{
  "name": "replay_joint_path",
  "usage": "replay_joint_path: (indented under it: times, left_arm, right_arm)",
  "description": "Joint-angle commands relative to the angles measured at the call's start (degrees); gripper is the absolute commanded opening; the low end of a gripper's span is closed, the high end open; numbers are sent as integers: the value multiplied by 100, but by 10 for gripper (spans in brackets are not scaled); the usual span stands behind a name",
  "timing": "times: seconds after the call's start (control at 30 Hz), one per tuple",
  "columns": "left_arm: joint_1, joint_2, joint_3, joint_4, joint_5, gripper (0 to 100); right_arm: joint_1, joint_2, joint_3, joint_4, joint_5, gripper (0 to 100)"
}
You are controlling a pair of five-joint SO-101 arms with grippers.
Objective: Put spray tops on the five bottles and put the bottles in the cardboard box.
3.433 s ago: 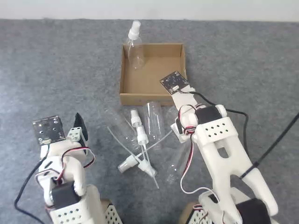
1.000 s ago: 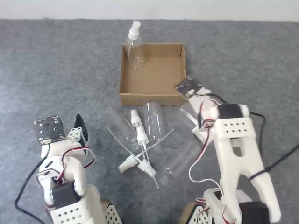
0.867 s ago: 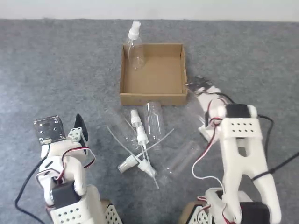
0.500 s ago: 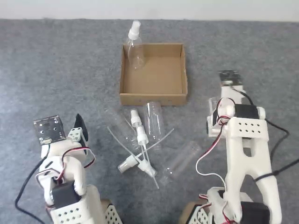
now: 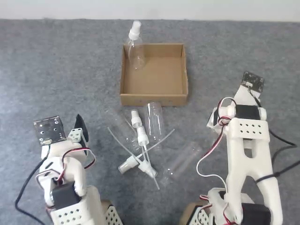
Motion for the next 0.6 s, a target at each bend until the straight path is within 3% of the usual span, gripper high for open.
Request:
replay_joint_path:
  times: [0.0,0.27,0.57]
  left_arm:
    - [-44,-44,-75,9,9,174]
    - [-44,-44,-75,9,9,174]
    - [-53,-44,-75,9,9,174]
  right_arm:
    - [84,-259,-26,-119,-220,69]
    - [84,-268,97,-716,-2040,70]
    - [-66,-277,1477,-2853,-3666,70]
